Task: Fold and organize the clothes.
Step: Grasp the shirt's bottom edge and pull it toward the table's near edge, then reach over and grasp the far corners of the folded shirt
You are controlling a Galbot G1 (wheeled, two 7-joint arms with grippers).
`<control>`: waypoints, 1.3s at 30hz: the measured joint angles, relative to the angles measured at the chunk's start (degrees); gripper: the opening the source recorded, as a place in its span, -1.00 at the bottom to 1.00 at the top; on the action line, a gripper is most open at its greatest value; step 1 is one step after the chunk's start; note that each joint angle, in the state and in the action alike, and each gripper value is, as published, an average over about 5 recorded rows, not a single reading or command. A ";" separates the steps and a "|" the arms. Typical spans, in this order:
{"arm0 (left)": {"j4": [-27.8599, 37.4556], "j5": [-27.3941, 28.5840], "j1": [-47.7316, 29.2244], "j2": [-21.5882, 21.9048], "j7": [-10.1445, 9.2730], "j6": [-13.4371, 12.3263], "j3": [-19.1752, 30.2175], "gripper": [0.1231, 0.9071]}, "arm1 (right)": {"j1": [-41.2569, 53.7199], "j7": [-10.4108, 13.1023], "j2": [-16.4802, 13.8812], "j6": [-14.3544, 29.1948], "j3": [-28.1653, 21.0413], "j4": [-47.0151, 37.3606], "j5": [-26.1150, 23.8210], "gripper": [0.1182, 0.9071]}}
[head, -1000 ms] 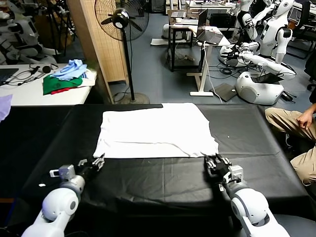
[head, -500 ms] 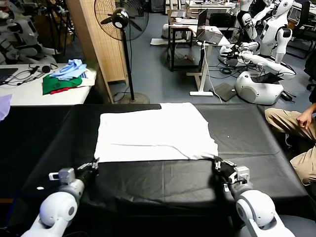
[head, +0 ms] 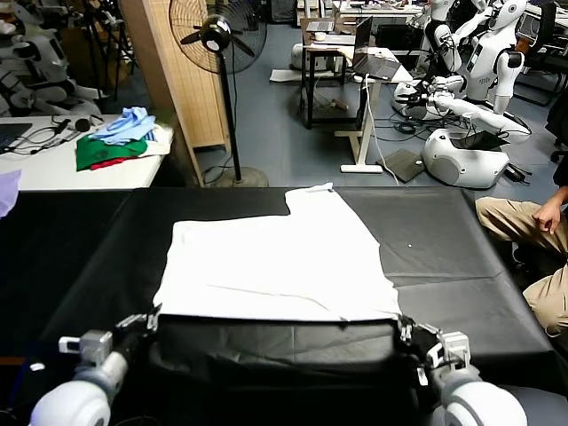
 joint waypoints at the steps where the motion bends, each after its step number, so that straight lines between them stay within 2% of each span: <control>1: -0.42 -0.10 1.06 -0.11 -0.06 0.13 -0.53 -0.98 | -0.33 -0.40 -0.22 -0.13 0.14 0.36 -0.17 -0.74; 4: -1.50 -0.33 3.32 -0.68 -1.16 0.63 -1.53 -0.90 | -1.22 -0.77 -0.83 -0.55 0.74 1.54 -0.02 -0.33; 5: -1.87 -0.43 3.88 -0.92 -1.76 0.82 -1.79 -0.82 | -1.50 -0.78 -1.01 -0.63 0.99 1.96 0.24 -0.21; 10: -4.32 -1.67 5.95 -1.97 -4.82 2.56 -3.35 -0.14 | -2.36 -1.01 -2.09 -0.47 3.20 4.57 4.12 0.47; 13: -6.69 -2.74 6.63 -2.00 -6.00 4.77 -4.72 0.28 | -0.88 -0.77 -3.13 0.94 5.17 4.92 7.21 0.68; 16: -8.81 -5.23 6.02 -1.29 -6.56 7.29 -6.44 0.60 | 3.61 0.21 -4.43 2.59 5.65 3.08 9.04 0.72; 18: -9.21 -7.44 4.48 -0.50 -7.17 8.50 -7.24 0.68 | 8.30 0.81 -5.42 3.65 4.66 0.50 9.71 0.72; 23: -5.63 -12.46 -4.16 3.11 -8.44 10.82 -6.57 0.72 | 23.02 2.16 -7.54 6.07 -2.19 -9.13 10.36 0.72; 27: 0.65 -16.09 -14.86 6.42 -8.75 11.12 -2.71 0.72 | 35.61 2.49 -7.57 5.26 -9.87 -18.23 11.05 0.72; 32: 10.94 -18.18 -29.96 8.05 -8.88 11.38 5.64 0.72 | 50.27 3.06 -4.76 4.25 -19.17 -31.41 11.11 0.72; 35: 17.25 -18.41 -38.08 7.88 -8.79 11.51 11.34 0.72 | 58.14 3.02 -1.78 4.32 -23.90 -40.12 11.89 0.72; 39: 25.41 -18.57 -47.90 6.71 -8.79 12.68 17.87 0.72 | 66.43 1.77 2.72 4.55 -28.63 -51.41 12.63 0.72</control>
